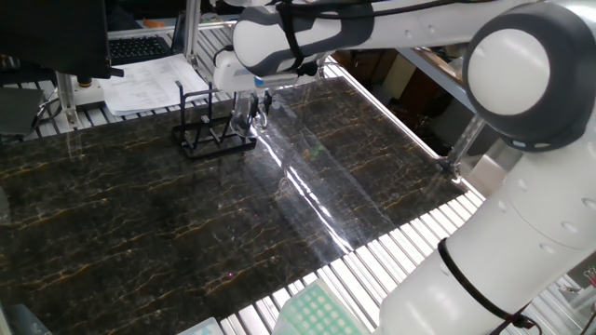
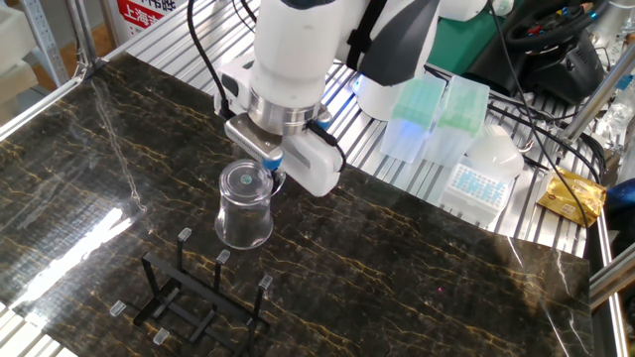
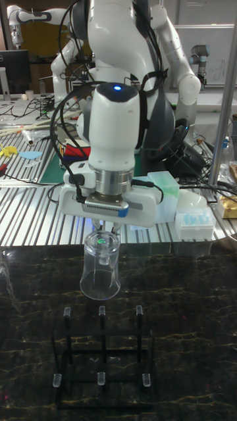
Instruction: Take the cup off the cup rack
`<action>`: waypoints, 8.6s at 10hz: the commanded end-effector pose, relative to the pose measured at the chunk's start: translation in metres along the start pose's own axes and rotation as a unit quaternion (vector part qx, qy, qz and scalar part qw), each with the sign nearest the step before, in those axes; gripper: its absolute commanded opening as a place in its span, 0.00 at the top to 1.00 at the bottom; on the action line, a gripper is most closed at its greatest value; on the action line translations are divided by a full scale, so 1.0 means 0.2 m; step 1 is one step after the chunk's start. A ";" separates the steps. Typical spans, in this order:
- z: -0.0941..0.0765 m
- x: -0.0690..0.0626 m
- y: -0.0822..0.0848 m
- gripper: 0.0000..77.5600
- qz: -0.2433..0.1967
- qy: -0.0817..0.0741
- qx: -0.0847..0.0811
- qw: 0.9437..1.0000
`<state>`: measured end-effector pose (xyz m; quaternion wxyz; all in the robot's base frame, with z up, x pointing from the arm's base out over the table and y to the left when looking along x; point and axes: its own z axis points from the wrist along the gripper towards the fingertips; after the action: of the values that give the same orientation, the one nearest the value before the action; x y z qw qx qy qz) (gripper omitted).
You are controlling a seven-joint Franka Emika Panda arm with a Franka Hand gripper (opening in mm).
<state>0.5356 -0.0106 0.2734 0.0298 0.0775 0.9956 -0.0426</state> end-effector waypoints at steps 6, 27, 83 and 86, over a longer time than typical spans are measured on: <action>0.09 0.08 -0.10 0.99 -0.024 0.020 0.012 0.999; 0.56 0.13 0.02 0.99 -0.052 0.033 -0.036 0.997; 0.60 0.12 0.02 0.00 -0.059 -0.003 -0.047 0.997; 0.57 0.11 0.02 0.00 -0.057 0.002 -0.046 0.997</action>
<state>0.5121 -0.0109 0.1251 0.0369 0.0380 0.9985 -0.0116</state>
